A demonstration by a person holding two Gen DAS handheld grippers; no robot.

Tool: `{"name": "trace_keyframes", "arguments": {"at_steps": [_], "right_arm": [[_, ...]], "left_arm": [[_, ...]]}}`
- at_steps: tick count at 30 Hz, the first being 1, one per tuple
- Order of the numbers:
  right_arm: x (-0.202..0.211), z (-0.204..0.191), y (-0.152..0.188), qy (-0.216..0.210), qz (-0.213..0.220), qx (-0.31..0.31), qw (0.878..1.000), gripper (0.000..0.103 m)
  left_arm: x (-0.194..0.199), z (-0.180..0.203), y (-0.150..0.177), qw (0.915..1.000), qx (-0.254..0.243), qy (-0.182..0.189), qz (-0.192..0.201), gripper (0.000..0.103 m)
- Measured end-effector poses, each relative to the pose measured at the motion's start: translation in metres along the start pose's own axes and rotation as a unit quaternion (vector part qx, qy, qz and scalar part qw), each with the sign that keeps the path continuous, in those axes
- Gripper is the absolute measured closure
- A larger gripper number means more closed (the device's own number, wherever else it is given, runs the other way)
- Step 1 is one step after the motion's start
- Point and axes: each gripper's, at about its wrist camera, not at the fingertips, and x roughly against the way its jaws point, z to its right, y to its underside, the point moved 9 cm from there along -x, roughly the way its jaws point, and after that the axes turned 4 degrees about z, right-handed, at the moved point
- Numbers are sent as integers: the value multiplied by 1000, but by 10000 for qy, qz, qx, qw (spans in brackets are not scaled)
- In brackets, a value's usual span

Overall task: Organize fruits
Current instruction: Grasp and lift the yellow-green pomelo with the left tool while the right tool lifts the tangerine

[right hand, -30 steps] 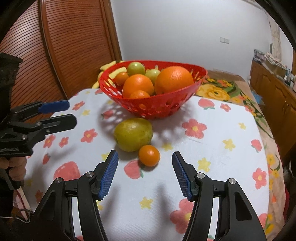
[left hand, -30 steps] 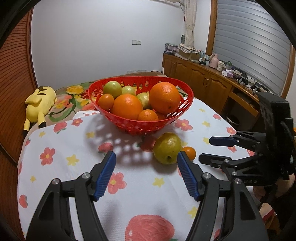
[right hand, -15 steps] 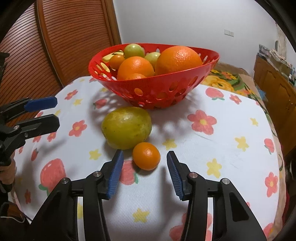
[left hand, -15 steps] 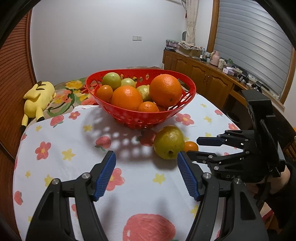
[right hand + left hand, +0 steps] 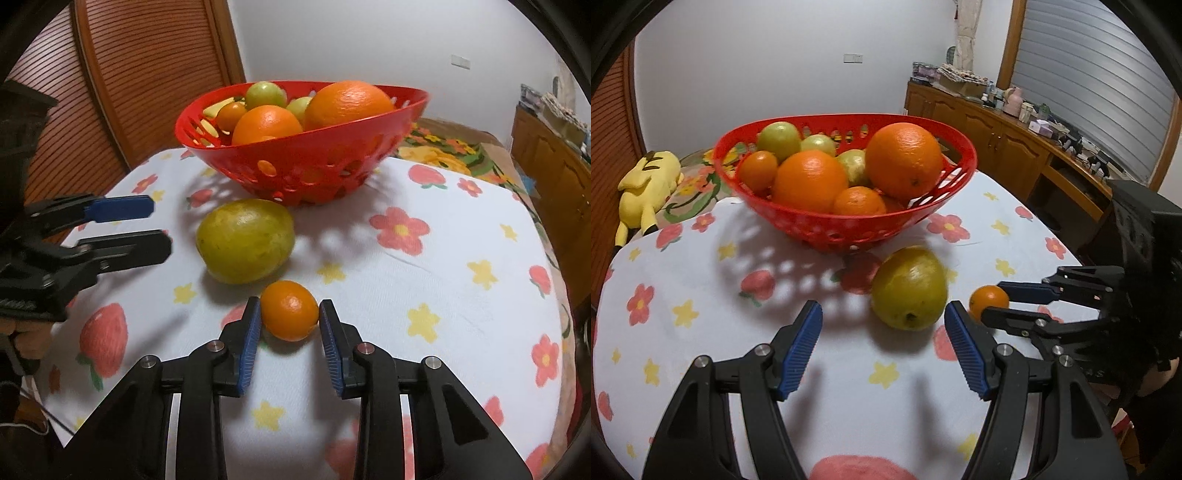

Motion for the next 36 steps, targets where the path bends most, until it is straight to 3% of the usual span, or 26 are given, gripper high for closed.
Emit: {"name": "trace_keyframes", "arguments": {"at_steps": [19,33,36], "right_arm": [[30,25,15,127,164,-262,9994,72],[30,23,16,127,154,-243,9995,72],[30,22,16,130,151,-230,9995,72]], "left_arm": [[-49,24,-8,9986,-239,-4,-464,34],[-67,14,1,9977,-198,-103,-641,34],[-64,15,2,9981,-121,118,-597,45]]}}
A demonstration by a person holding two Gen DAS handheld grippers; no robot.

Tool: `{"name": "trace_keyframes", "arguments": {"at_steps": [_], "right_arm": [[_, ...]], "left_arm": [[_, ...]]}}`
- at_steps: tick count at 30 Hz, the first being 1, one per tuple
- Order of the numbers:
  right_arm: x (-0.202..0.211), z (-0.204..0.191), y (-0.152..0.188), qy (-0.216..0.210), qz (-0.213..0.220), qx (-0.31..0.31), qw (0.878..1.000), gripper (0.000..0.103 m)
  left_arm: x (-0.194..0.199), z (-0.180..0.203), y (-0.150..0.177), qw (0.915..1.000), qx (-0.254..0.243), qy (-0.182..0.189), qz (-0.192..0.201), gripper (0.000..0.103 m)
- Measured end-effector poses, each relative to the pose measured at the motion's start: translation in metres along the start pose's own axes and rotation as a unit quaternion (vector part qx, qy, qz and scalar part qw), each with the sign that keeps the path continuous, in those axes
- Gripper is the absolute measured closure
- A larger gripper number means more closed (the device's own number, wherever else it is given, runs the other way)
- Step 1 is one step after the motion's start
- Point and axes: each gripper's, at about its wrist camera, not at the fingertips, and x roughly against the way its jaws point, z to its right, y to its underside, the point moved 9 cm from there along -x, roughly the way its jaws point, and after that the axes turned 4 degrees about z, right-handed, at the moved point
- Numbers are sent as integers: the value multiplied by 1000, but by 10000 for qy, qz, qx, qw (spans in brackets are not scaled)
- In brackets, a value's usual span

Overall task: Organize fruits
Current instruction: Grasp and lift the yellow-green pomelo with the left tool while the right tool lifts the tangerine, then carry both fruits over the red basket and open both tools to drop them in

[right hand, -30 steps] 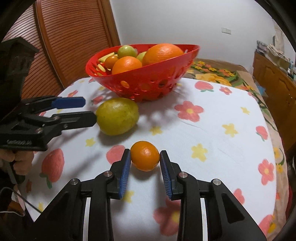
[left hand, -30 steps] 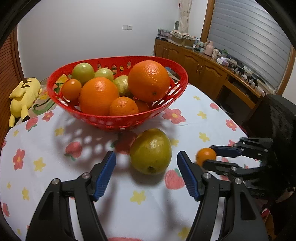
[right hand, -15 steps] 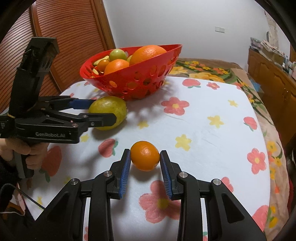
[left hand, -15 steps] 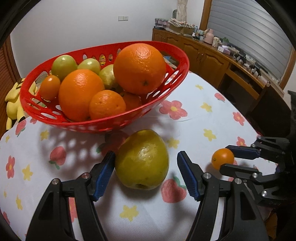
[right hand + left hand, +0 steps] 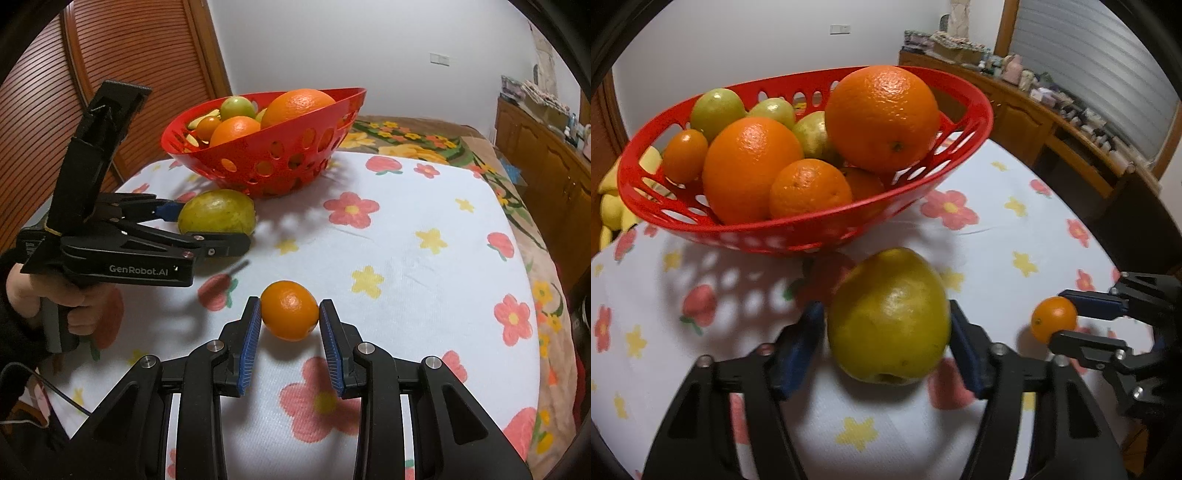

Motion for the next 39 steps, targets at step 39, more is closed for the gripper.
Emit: {"name": "trace_keyframes", "arguments": {"at_steps": [39], "right_arm": [[30,-39,-54,-79,506,358,9980,71]], "left_arm": [[136,-23,-8,9922,41,-170,1238,46]]}}
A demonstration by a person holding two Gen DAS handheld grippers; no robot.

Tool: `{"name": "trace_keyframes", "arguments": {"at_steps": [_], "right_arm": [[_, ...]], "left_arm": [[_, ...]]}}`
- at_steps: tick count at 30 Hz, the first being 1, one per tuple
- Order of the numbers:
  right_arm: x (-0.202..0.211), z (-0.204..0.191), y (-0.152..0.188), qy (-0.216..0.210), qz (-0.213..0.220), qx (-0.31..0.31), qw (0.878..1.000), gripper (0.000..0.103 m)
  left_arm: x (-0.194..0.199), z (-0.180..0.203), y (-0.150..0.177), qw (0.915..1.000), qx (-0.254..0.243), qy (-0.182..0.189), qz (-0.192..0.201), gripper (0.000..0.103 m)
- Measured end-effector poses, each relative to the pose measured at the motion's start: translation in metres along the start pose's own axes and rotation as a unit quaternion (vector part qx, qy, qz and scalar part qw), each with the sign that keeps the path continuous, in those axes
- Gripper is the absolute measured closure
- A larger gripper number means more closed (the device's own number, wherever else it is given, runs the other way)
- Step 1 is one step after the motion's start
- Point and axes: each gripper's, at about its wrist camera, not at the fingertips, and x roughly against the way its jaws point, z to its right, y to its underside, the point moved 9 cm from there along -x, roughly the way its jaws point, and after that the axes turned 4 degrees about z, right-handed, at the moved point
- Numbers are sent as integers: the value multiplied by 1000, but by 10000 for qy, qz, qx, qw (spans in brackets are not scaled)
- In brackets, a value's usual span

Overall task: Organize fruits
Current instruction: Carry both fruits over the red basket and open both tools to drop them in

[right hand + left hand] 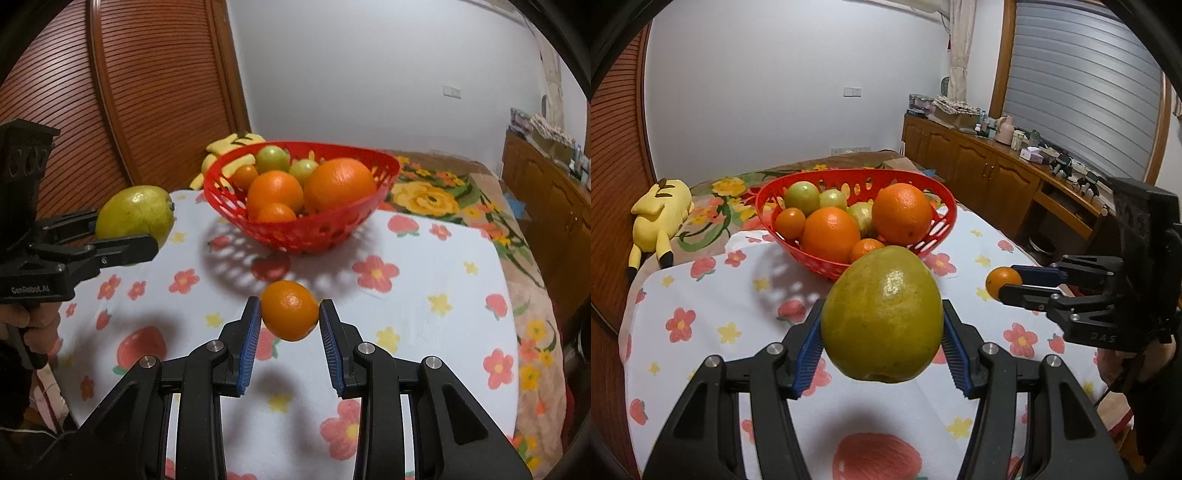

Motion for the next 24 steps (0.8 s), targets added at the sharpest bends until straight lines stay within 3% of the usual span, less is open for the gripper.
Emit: {"name": "trace_keyframes", "arguments": {"at_steps": [24], "right_arm": [[-39,25,-95,-138,175,336,9992,71]], "left_arm": [[-67,-32,-62,9998,99,17,-173,46]]}}
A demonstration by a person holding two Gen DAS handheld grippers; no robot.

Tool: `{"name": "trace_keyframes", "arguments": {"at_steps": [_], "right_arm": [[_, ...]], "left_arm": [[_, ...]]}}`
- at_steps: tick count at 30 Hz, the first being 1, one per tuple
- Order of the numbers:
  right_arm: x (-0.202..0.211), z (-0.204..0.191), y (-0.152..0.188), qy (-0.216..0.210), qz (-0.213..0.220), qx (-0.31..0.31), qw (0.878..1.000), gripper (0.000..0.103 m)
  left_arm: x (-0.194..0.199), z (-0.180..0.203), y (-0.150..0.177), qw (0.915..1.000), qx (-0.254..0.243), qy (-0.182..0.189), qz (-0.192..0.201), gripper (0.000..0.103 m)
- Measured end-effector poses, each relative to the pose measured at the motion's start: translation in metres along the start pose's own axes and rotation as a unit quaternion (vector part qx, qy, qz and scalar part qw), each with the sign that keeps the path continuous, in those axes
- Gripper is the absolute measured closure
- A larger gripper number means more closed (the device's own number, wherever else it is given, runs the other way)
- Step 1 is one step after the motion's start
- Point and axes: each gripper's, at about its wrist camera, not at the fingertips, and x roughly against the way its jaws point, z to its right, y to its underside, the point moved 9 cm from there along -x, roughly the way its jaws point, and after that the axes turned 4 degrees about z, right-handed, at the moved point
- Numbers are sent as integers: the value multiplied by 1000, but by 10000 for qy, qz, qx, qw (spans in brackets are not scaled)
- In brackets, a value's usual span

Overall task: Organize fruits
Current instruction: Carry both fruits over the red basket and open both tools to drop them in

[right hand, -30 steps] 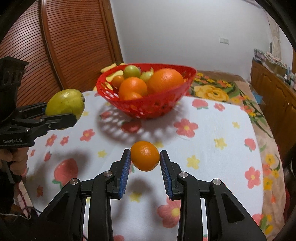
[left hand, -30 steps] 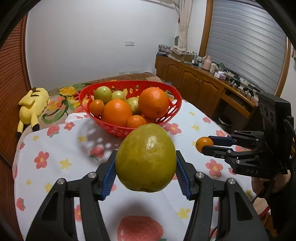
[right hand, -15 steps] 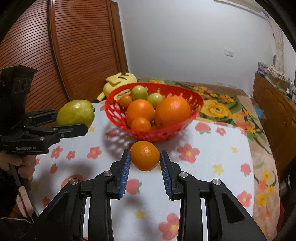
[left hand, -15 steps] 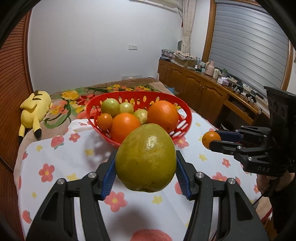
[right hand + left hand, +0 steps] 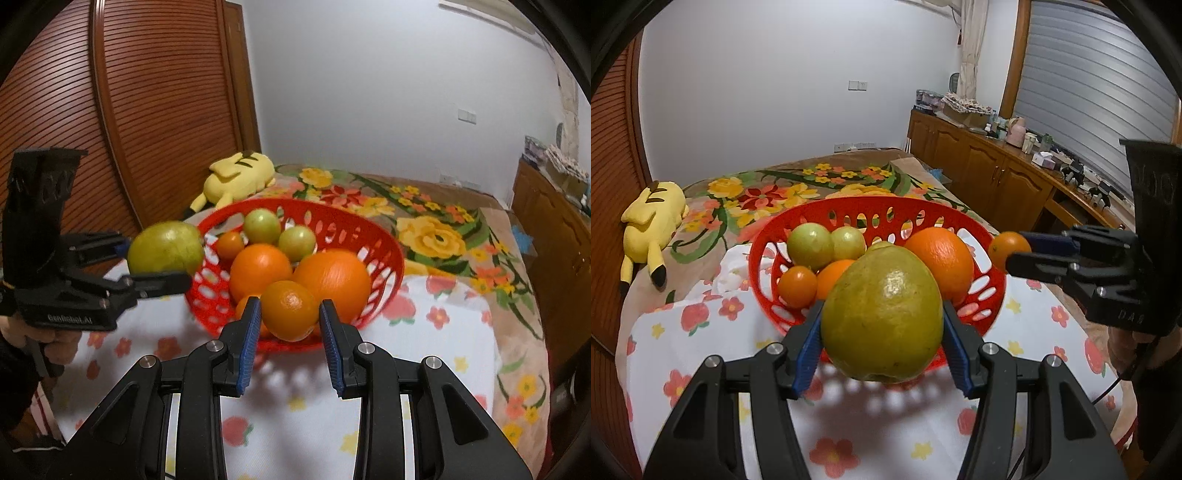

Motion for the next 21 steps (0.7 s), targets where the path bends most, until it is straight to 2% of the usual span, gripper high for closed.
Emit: {"name": "trace_keyframes", "arguments": {"at_steps": [11,21], "right_arm": [[-30,28,-28,-27,-22,103,9999,71],[-73,49,-37,-28,-252,132,9996,71]], "left_arm": [[-29,-4,-12,9999,40,-35,-135,46],[-44,2,-13,9998,23,21,-190,46]]}}
